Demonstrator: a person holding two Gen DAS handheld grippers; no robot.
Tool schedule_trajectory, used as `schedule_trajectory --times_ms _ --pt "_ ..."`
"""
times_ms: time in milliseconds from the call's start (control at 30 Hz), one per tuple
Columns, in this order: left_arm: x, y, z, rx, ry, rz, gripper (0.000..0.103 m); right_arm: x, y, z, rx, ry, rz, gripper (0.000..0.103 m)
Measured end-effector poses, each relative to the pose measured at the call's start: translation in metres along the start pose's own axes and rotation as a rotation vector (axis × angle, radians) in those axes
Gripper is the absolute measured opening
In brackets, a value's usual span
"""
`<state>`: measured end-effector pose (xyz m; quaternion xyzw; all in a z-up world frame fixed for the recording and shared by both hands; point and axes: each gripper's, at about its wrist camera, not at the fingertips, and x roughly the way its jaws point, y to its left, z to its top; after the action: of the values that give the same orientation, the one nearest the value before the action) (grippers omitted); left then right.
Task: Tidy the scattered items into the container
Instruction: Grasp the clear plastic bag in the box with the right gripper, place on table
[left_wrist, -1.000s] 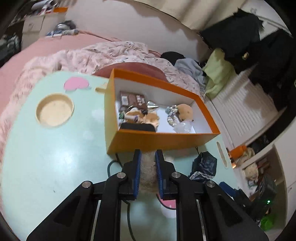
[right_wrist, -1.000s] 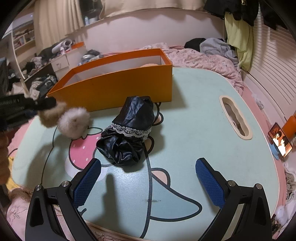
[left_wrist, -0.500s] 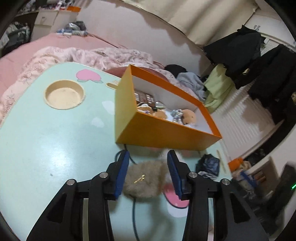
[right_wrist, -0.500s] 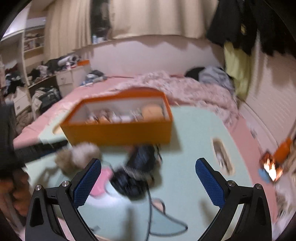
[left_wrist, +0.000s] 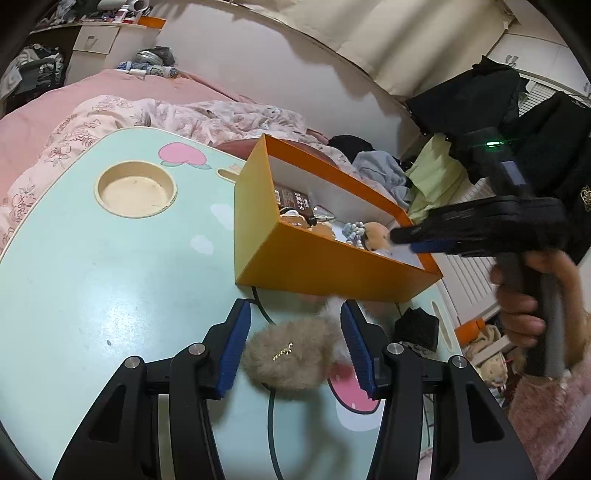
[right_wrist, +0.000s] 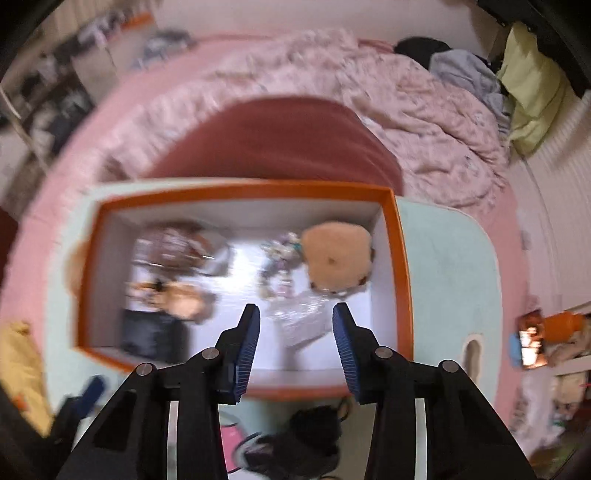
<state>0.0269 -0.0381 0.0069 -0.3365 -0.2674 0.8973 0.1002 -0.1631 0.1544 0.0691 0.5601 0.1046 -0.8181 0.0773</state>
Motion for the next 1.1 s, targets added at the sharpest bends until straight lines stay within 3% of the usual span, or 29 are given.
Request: schedule_trajectory --times_ms 100,200,267,433,567,667,767,867,967,1100 --pt "-0.002 0.001 0.0 -0.004 -0.006 -0.008 0.052 0.021 0.002 0.001 -0.012 0.055 -0.038 0.04" --pt "-0.003 0.002 0.0 -0.014 -0.003 -0.014 0.052 0.038 0.003 0.0 -0.002 0.113 0.035 0.04" --pt "-0.003 0.003 -0.001 -0.019 -0.002 -0.018 0.052 0.048 0.006 -0.005 -0.008 0.146 0.063 0.034" --pt "-0.004 0.003 -0.001 -0.027 -0.003 -0.019 0.052 0.024 -0.001 -0.01 0.039 0.026 0.081 0.033" --pt "-0.004 0.003 -0.002 -0.027 -0.001 -0.016 0.052 -0.042 -0.021 -0.018 0.091 -0.163 0.175 0.033" --pt "-0.004 0.001 -0.001 -0.018 -0.002 -0.012 0.052 -0.079 -0.025 -0.034 0.085 -0.251 0.228 0.033" --pt "-0.002 0.002 -0.001 -0.02 0.006 -0.01 0.052 -0.09 -0.016 -0.061 0.037 -0.246 0.29 0.033" --pt "-0.001 0.002 -0.001 -0.022 0.01 -0.006 0.052 -0.07 0.003 -0.089 -0.008 -0.191 0.312 0.033" --pt "-0.002 0.001 -0.001 -0.017 0.008 0.006 0.052 -0.04 0.021 -0.114 -0.036 -0.124 0.284 0.033" --pt "0.0 -0.002 -0.001 -0.006 0.02 0.024 0.052 -0.022 0.029 -0.126 -0.054 -0.157 0.242 0.034"
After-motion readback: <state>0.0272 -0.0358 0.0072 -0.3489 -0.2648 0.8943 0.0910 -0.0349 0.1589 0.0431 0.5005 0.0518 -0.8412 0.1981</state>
